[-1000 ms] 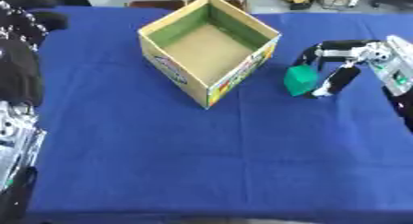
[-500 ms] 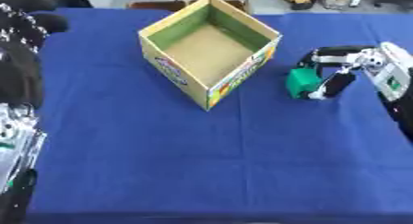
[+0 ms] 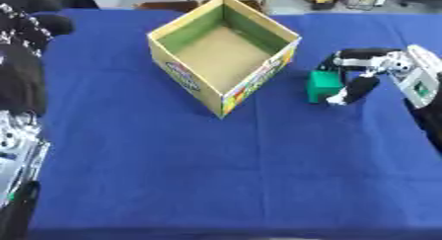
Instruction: Pick up objects on the table and place them in the box.
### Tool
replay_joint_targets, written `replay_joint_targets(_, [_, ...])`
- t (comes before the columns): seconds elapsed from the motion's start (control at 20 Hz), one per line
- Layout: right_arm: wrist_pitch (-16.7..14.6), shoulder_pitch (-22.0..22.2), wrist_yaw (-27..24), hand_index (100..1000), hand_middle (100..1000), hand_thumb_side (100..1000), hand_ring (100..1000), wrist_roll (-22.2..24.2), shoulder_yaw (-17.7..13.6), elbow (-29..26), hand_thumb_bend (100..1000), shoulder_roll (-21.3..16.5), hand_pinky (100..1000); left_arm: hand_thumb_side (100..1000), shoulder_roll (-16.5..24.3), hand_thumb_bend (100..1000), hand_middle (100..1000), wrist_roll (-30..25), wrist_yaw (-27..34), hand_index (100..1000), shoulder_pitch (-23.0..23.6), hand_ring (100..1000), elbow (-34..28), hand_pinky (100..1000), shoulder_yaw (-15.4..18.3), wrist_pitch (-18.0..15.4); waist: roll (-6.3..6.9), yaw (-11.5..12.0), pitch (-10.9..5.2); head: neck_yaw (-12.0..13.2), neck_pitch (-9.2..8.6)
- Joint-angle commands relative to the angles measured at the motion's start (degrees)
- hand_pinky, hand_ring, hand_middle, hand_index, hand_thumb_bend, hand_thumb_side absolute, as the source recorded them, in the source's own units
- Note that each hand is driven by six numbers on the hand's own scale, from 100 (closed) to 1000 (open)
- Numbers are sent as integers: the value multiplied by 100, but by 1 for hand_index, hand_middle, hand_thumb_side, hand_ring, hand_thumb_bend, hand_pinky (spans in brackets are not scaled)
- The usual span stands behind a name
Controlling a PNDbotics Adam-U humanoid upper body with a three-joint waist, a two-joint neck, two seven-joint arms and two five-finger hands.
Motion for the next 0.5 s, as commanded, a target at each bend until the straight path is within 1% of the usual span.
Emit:
replay_joint_targets(0.05, [9, -77, -92, 459, 356, 393, 577, -283, -3, -331, 100, -236, 497, 986, 46, 617, 617, 5, 14, 758, -87, 607, -90, 676, 54, -17, -6, -15, -111, 20, -57])
replay_joint_targets(0.2, [3, -92, -219, 457, 353, 385, 577, -452, 67, -596, 100, -350, 498, 985, 55, 617, 617, 3, 8, 758, -75, 607, -83, 676, 54, -18, -30, -25, -135, 29, -57])
replay_joint_targets(0.35, [46, -172, -408, 455, 351, 379, 577, -498, 79, -910, 100, -425, 498, 985, 66, 618, 617, 0, 4, 758, -64, 606, -78, 677, 51, -21, -49, -33, -165, 41, -55])
replay_joint_targets(0.4, [75, -217, -461, 456, 352, 460, 578, -501, 75, -991, 100, -429, 501, 985, 67, 618, 617, -4, 3, 758, -60, 606, -77, 677, 48, -20, -54, -28, -178, 42, -58])
replay_joint_targets(0.45, [107, -278, -494, 456, 351, 372, 578, -494, 69, -1038, 100, -419, 501, 984, 67, 618, 617, -8, 3, 758, -57, 606, -75, 677, 44, -19, -58, -23, -189, 42, -58])
replay_joint_targets(0.5, [140, -359, -513, 456, 351, 370, 579, -487, 55, -1060, 100, -385, 502, 984, 67, 618, 617, -14, 4, 758, -54, 606, -73, 676, 39, -18, -62, -9, -205, 32, -57])
